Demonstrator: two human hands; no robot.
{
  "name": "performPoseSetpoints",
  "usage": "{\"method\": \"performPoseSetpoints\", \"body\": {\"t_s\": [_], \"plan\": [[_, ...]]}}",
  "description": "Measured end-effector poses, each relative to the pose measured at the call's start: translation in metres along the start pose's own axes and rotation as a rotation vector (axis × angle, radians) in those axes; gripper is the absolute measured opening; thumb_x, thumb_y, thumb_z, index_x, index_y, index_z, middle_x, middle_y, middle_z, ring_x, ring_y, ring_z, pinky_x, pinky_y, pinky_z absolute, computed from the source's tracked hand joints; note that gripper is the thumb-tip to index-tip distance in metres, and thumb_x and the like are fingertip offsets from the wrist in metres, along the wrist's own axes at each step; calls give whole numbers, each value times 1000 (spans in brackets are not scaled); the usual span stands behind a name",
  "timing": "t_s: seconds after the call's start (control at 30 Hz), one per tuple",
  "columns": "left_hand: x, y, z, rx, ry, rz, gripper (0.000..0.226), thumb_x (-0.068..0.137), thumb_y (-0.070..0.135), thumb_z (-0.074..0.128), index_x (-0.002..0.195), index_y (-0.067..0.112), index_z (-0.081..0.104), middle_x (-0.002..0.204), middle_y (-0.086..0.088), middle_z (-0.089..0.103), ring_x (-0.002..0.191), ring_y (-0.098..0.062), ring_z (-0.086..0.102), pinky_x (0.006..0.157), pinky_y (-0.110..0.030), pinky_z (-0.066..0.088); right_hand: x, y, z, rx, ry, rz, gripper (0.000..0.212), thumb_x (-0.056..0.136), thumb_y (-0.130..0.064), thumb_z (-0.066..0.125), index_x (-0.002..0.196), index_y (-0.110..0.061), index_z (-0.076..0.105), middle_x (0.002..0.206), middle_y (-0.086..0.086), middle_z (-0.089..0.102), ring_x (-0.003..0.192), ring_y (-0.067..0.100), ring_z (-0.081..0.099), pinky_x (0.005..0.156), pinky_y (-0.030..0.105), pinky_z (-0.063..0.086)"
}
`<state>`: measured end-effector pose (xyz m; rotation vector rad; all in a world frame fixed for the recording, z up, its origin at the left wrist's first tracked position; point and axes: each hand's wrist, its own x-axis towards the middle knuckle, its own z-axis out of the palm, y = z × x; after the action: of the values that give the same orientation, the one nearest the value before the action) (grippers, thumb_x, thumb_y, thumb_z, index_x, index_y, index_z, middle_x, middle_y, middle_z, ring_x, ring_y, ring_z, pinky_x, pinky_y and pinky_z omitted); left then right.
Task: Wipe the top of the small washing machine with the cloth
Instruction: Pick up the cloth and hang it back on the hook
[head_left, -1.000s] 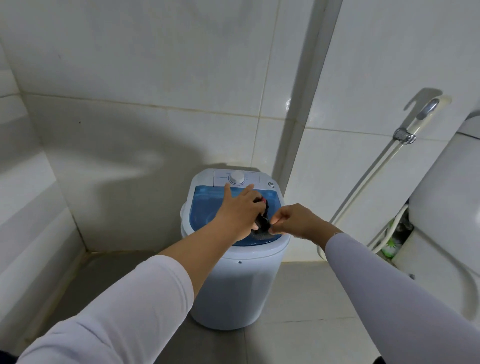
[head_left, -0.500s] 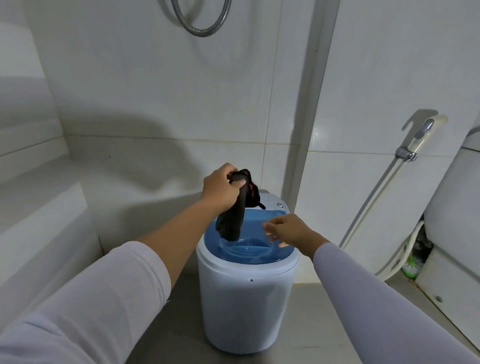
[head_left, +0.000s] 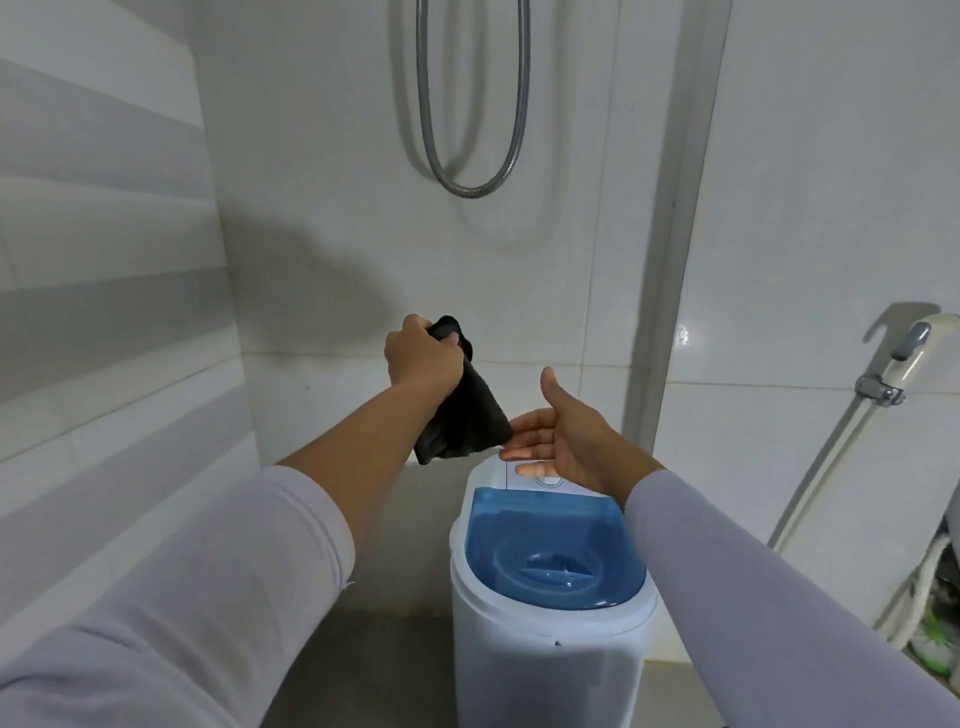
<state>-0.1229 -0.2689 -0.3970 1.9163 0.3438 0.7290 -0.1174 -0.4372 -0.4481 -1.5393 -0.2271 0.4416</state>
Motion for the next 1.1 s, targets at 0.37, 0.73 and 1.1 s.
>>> {"method": "performPoseSetpoints", "body": {"t_s": [0.37, 0.73, 1.1], "plan": [[77, -15, -36, 57, -56, -202, 36, 84, 14, 52, 118, 2, 57, 114, -15, 59, 92, -29, 62, 81, -39, 59, 75, -67, 48, -110, 129, -238, 21, 82, 6, 58, 88, -14, 58, 91, 14, 61, 75, 22, 60, 67, 29, 54], [155, -55, -55, 67, -450, 14, 33, 99, 16, 46, 130, 23, 56, 114, 1, 58, 94, -9, 55, 71, -15, 45, 182, -115, 112, -321, 28, -334, 23, 83, 1, 55, 96, -18, 60, 93, 8, 61, 78, 19, 55, 66, 30, 46], [250, 34, -147, 303, -222, -22, 22, 100, 30, 42, 92, 16, 58, 85, -1, 55, 84, -21, 50, 75, -29, 37, 205, -259, 155, -406, -92, -320, 17, 84, -1, 58, 91, -17, 61, 87, 8, 63, 71, 20, 57, 60, 25, 44]]}}
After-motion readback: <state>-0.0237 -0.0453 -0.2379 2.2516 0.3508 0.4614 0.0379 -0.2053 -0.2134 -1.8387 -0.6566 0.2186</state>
